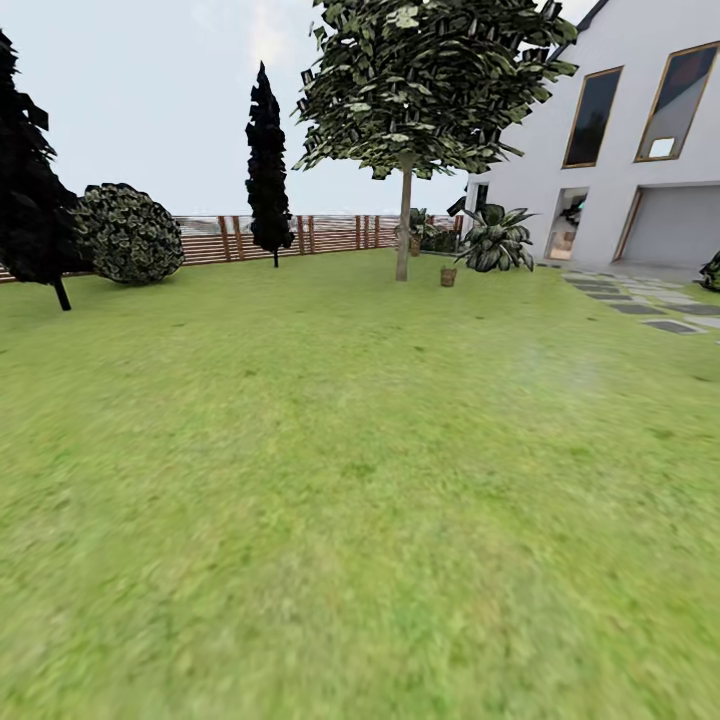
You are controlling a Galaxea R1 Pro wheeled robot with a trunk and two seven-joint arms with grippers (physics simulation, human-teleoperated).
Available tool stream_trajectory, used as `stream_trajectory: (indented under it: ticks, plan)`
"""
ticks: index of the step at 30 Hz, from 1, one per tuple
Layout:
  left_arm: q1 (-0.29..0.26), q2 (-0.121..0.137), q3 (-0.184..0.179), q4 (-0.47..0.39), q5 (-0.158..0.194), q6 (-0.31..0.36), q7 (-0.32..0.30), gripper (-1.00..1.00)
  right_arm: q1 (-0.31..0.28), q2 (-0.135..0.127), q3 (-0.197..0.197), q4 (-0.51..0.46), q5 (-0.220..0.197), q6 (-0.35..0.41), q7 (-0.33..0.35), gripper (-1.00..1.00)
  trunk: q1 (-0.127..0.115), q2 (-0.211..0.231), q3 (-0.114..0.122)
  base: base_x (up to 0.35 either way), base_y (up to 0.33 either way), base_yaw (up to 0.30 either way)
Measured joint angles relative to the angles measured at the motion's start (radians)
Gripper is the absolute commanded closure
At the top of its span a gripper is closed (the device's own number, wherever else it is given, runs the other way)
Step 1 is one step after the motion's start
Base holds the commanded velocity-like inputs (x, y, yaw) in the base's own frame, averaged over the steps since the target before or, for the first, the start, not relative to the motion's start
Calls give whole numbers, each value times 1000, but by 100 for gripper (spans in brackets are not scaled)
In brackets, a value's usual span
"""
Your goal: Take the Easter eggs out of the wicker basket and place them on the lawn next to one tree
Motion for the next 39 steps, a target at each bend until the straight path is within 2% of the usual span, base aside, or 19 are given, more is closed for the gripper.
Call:
stream_trajectory:
  ticks: [20,39]
  plan:
    - [0,0,0,0,0,-1,0,-100,0,8,0,-4,-4,0,0,-100,0,0,0,331,0,-5]
    - [0,0,0,0,-1,-5,0,-100,0,9,-4,-7,-5,-2,0,-100,0,0,0,334,0,-241]
